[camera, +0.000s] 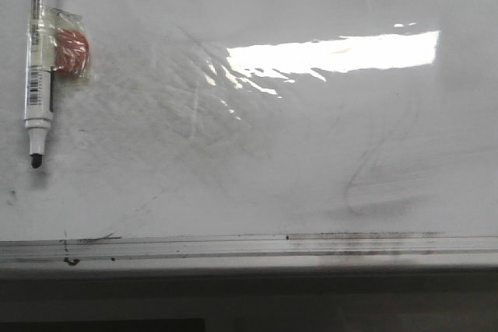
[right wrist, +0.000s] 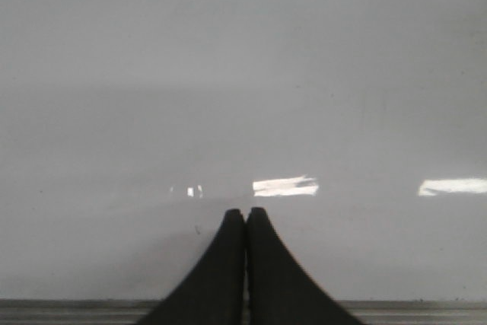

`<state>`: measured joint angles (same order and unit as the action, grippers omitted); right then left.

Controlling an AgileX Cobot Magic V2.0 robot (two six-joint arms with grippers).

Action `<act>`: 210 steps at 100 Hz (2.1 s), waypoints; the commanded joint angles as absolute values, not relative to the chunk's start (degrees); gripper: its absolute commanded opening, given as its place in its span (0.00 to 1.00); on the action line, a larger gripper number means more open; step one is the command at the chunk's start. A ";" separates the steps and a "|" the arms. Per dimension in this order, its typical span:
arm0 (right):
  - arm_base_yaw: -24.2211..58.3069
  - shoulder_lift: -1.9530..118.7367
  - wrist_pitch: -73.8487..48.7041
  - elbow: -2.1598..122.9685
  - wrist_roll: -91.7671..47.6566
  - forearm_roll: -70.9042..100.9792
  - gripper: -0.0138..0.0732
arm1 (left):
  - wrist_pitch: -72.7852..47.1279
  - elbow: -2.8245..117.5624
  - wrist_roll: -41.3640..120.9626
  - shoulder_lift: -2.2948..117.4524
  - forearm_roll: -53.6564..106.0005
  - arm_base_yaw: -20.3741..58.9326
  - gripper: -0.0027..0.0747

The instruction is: Write number 9 on whiteboard

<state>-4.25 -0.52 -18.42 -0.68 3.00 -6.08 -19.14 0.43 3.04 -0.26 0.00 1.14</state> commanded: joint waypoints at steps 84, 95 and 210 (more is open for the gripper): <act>-4.53 -1.78 -17.34 -1.37 2.39 -6.49 0.08 | -14.12 -1.90 3.19 -1.82 0.51 0.96 0.01; -4.53 -1.78 -17.34 -1.37 2.39 -6.49 0.08 | -12.49 -1.90 3.19 -1.82 0.51 0.96 0.01; -4.53 -1.78 4.37 -1.15 3.92 -0.81 0.09 | 2.86 -1.80 3.19 -1.82 14.56 0.96 0.01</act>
<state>-4.25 -0.52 -3.95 -0.68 3.88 -1.68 -5.29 0.43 3.04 -0.26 10.87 1.14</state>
